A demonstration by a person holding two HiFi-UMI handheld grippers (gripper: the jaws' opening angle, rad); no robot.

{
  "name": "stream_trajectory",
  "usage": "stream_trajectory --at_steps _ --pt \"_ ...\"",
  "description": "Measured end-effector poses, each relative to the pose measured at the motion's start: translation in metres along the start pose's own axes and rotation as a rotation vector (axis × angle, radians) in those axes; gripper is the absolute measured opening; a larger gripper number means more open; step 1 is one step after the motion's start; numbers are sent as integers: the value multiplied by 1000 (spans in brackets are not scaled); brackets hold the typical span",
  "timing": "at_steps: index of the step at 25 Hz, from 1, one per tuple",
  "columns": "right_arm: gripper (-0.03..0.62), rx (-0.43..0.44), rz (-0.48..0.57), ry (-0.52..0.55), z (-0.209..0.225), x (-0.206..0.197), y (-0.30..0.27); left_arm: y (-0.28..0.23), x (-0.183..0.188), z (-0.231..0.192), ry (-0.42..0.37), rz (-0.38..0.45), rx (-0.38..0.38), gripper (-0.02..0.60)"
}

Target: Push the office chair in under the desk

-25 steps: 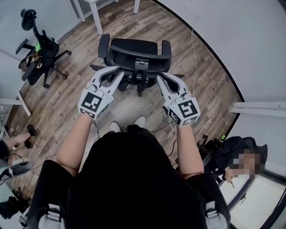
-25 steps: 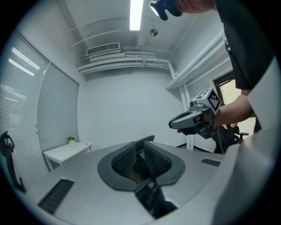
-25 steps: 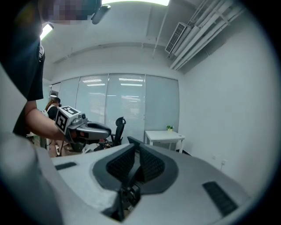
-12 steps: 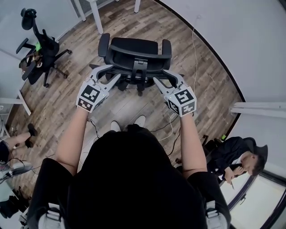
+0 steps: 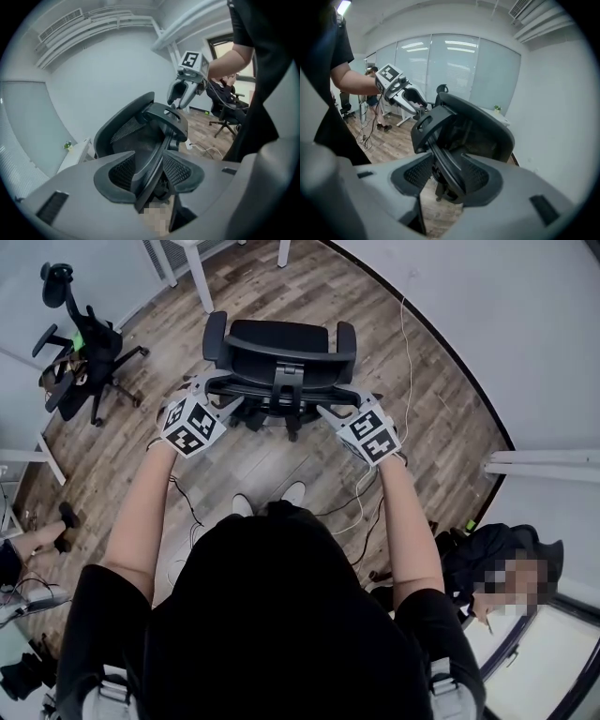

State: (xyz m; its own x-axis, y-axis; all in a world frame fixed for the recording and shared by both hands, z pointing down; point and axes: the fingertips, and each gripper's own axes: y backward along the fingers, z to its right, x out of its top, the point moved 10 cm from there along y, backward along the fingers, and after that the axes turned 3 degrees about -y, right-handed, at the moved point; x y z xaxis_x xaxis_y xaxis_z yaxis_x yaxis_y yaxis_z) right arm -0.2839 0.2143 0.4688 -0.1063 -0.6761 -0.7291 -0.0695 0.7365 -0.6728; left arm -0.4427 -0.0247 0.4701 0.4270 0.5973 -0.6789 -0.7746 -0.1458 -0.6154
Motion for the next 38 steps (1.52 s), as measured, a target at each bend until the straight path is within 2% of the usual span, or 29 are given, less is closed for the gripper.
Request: stream_trajectory --at_steps 3,10,19,22,25,30,38 --pt "176 14 -87 72 3 -4 -10 -9 -1 0 -96 -70 -34 186" --pt "176 20 -302 349 8 -6 -28 -30 -1 3 -291 -218 -112 193" --pt "172 75 -476 581 2 -13 -55 -56 -5 10 -399 -341 -200 193" --pt "131 64 -499 644 0 -14 -61 -64 -6 11 -419 -361 -198 173" --pt "112 73 -511 654 0 -12 -62 -66 -7 16 -436 -371 -199 120" --pt "106 84 -521 635 4 -11 -62 -68 -7 17 -459 -366 -170 115" --pt "106 63 -506 616 11 -13 -64 -73 -6 16 -456 -360 -172 112"
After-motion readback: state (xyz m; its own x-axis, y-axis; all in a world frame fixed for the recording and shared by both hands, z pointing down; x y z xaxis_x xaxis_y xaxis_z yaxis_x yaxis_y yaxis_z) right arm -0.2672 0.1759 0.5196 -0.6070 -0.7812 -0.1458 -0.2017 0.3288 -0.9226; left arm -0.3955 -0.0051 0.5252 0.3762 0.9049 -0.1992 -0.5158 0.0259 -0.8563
